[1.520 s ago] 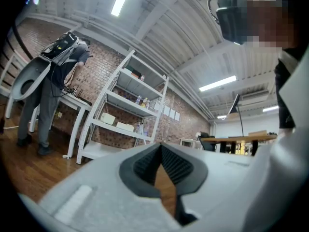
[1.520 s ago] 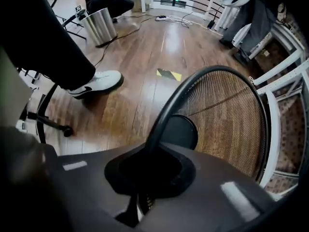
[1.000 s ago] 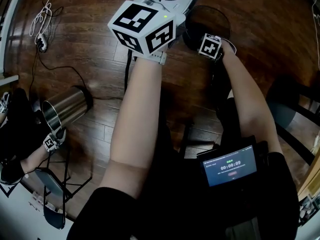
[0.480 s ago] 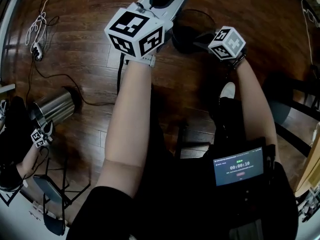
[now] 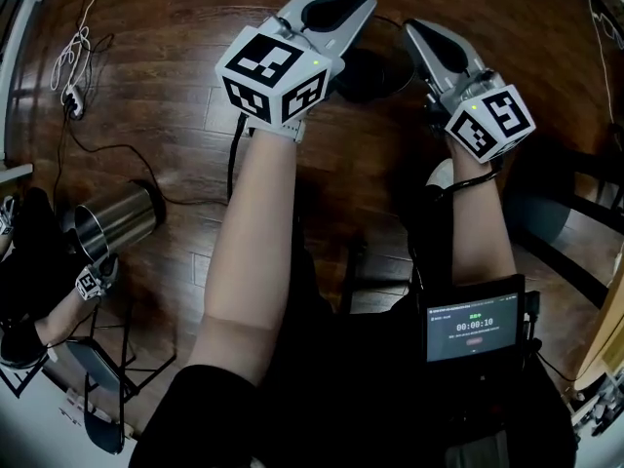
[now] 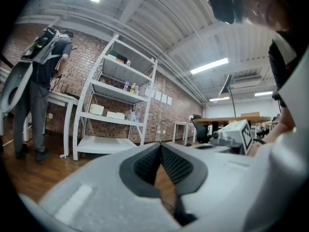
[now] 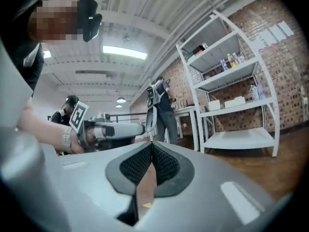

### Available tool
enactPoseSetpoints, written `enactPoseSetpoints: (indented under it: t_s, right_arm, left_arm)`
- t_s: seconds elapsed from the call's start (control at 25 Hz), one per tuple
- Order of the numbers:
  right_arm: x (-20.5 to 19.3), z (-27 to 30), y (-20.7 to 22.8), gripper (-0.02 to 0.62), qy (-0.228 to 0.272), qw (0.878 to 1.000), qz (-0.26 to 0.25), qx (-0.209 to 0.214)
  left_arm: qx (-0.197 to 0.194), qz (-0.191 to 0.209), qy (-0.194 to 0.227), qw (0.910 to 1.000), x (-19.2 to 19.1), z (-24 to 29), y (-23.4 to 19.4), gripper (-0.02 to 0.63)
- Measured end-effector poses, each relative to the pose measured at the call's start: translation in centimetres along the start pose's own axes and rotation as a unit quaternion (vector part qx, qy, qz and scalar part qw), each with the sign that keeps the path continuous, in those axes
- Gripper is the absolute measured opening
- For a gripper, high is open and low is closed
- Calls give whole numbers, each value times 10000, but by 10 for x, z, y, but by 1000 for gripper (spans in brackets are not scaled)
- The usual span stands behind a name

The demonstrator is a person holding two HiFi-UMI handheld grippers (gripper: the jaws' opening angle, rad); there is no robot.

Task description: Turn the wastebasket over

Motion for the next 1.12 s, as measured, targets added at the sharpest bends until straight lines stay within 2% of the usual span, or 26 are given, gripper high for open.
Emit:
enactPoseSetpoints:
  t_s: [0.12,0.28,0.44,0.72,0.92,1.12]
  right_arm:
    - [6,5,6,9,352,9991,196,96]
    - [12,10,-4,9,230,9993,-226,190]
    - [14,8,-5,9,175,9987,-409,247]
    - [13,8,0,9,149,9971,-572,480]
    - [11,16,-4,9,45,9960,-737,513]
    - [7,16,8,9,-10,9964,-659,540]
  left_arm:
    - [9,157,-63,9999,-4,-1,4,0]
    - [53,284,-135,9995,-12,-7,7,0]
    - [47,222,-132,9997,-16,-4,8,0]
    - [-98,458,-290,9985,-24,7,18,0]
    - [-46,403,-255,9989,-24,5,14,1]
    - [-1,317,-285,9991,-27,16,14,0]
Point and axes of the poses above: the fingertips, and each gripper's own axes: z forward along the fingers, y to its right, x out of its top, the point moved 7 cm from there along -z, backward along the fingers, and after that the axes turned 12 degrees about x, right-handed, at the moved point
